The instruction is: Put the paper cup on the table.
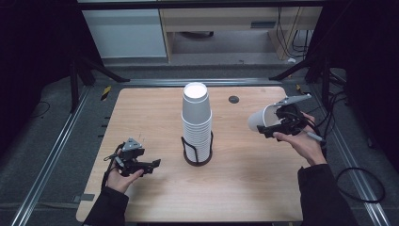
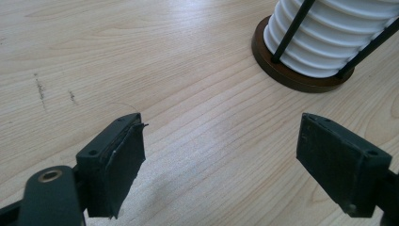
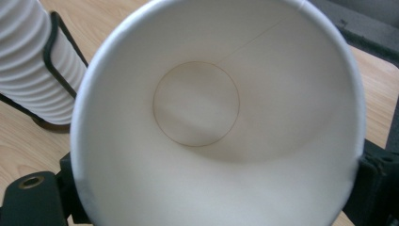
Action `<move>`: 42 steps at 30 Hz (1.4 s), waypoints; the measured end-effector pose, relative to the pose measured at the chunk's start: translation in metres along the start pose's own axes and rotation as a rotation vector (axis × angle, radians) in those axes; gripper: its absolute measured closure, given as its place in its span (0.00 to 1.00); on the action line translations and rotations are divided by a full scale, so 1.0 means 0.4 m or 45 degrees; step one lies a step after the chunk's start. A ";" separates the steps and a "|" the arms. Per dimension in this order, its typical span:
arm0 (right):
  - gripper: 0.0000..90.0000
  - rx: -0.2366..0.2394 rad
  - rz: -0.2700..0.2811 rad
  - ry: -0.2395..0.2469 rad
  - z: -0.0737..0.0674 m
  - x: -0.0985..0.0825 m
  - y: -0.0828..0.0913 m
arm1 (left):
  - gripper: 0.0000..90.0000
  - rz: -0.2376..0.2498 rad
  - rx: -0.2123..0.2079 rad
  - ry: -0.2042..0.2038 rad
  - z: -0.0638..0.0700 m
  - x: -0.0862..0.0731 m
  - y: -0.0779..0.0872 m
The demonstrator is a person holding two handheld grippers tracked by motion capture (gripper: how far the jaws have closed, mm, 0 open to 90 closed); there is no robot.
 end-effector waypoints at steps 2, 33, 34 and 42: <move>0.12 -0.017 -0.027 0.005 0.006 0.002 -0.006 | 0.17 -0.003 0.000 0.002 -0.001 -0.001 -0.001; 0.12 -0.227 -0.404 -0.047 0.102 -0.006 -0.124 | 0.17 -0.047 -0.005 0.014 -0.012 -0.012 -0.004; 0.12 -0.227 -0.404 -0.047 0.102 -0.006 -0.124 | 0.17 -0.047 -0.005 0.014 -0.012 -0.012 -0.004; 0.11 -0.246 -0.508 -0.078 0.137 -0.043 -0.163 | 0.17 -0.044 0.003 0.025 -0.018 -0.013 0.000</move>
Point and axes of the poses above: each handheld gripper's, and its own axes: y roughly backward along the jaws, x roughly out of its top, z roughly to its right, the point moved 1 cm from there along -y, roughly forward along the jaws, and after that the axes turned 13 degrees about -y, right-handed, at the moved point
